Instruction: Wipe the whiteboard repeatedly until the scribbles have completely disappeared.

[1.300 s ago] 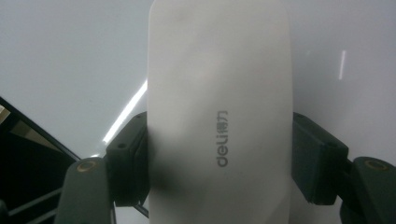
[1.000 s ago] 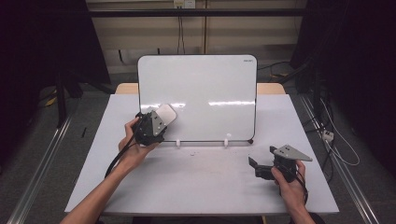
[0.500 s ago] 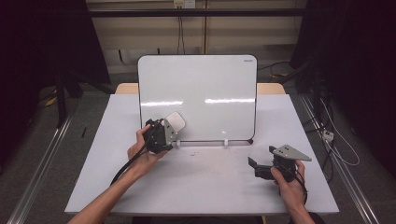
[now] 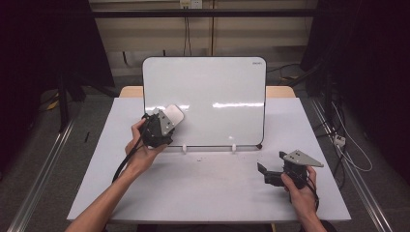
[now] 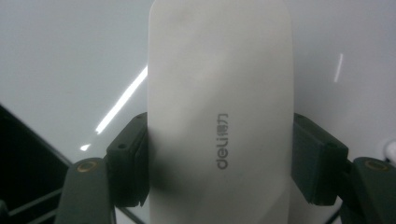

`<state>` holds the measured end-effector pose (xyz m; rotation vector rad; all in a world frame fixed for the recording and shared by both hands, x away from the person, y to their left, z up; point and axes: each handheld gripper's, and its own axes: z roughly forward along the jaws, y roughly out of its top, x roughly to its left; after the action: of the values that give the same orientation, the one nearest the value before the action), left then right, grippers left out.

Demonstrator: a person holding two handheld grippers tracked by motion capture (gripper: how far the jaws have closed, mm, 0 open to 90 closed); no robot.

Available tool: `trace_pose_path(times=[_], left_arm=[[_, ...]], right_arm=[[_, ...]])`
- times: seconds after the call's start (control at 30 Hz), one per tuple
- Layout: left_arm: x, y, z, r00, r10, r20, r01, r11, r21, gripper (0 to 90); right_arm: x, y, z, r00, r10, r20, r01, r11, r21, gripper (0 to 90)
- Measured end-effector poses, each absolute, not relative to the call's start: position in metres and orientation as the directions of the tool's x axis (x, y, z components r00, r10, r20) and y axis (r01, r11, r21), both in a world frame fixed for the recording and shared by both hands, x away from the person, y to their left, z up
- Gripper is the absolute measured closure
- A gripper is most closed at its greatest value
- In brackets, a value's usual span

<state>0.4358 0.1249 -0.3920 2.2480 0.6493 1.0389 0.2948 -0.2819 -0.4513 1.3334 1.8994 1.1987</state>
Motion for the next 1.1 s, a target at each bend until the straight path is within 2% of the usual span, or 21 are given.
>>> trace_pose_path(times=[0.27,0.53,1.1], left_arm=[[0.454,0.132,-0.372,0.545,0.684,0.485,0.217,-0.673,0.707,31.2],[0.467,0.129,-0.354,0.547,0.700,0.460,0.230,-0.654,0.721,31.2],[0.468,0.136,-0.353,0.576,0.719,0.389,0.250,-0.608,0.753,31.3]], right_arm=[[0.295,-0.281,-0.451,-0.375,0.925,0.066,0.460,0.123,0.879,5.8],[0.295,-0.281,-0.452,-0.376,0.924,0.067,0.460,0.123,0.879,5.9],[0.296,-0.281,-0.452,-0.376,0.924,0.065,0.459,0.125,0.880,5.9]])
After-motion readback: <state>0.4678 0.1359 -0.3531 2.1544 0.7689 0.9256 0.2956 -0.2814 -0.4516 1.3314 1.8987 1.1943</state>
